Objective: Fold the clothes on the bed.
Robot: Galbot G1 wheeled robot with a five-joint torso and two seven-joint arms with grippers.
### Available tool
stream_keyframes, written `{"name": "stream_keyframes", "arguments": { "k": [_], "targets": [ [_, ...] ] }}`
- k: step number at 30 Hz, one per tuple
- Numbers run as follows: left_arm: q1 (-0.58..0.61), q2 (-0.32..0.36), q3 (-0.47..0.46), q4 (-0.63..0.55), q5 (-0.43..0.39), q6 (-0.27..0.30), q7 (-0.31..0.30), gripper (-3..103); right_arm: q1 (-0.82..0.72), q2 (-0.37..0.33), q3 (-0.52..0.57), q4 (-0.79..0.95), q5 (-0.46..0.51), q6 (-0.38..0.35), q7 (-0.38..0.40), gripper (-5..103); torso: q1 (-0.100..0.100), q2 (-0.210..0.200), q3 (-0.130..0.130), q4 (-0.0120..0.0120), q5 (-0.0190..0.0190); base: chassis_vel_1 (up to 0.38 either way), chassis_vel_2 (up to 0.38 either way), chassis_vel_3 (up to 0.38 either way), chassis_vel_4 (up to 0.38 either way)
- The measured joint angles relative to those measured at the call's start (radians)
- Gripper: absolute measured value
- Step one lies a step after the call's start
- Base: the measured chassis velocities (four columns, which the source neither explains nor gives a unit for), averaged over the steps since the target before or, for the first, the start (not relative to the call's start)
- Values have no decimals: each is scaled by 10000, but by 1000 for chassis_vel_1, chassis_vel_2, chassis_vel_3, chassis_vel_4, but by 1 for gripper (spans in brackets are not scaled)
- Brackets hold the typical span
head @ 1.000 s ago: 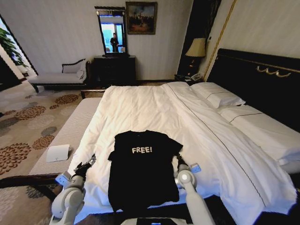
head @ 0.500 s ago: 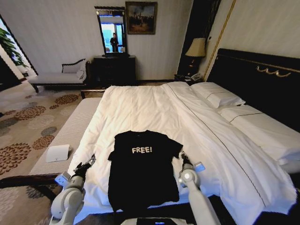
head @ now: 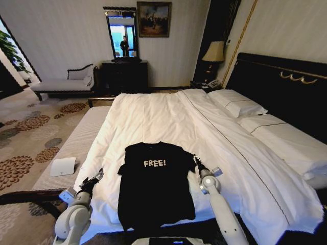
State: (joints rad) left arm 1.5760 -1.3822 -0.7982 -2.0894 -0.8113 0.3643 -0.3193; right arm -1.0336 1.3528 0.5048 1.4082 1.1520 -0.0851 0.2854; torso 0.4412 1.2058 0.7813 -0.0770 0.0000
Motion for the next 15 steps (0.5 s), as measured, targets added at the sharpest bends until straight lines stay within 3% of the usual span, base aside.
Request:
{"name": "stream_keyframes", "arguments": {
  "k": [2, 5, 8, 11, 15],
  "targets": [
    [-3, -9, 1, 8, 6, 0, 0, 100, 51, 2, -7, -58, -6, 23, 11, 58, 0, 0, 0, 0, 0, 0, 0, 0, 0],
    [-13, -28, 17, 41, 45, -3, 0, 100, 176, 0, -22, -216, -37, 71, 34, 42, 0, 0, 0, 0, -1, 0, 0, 0, 0],
    [-22, -41, 29, 54, 64, -6, 0, 100, 227, -5, -33, -294, -64, 95, 38, 37, 0, 0, -1, 0, -1, 0, 0, 0, 0],
    [-38, -44, 42, 55, 71, -7, -2, 100, 239, -12, -51, -335, -86, 100, 36, 20, 0, 0, -1, 0, 0, 0, 0, 0, 0],
    [-42, -47, 48, 58, 81, -7, -5, 100, 273, -16, -63, -398, -198, 105, 6, 10, -1, 0, -1, 0, -1, 0, 0, 0, 0]
  ]
}}
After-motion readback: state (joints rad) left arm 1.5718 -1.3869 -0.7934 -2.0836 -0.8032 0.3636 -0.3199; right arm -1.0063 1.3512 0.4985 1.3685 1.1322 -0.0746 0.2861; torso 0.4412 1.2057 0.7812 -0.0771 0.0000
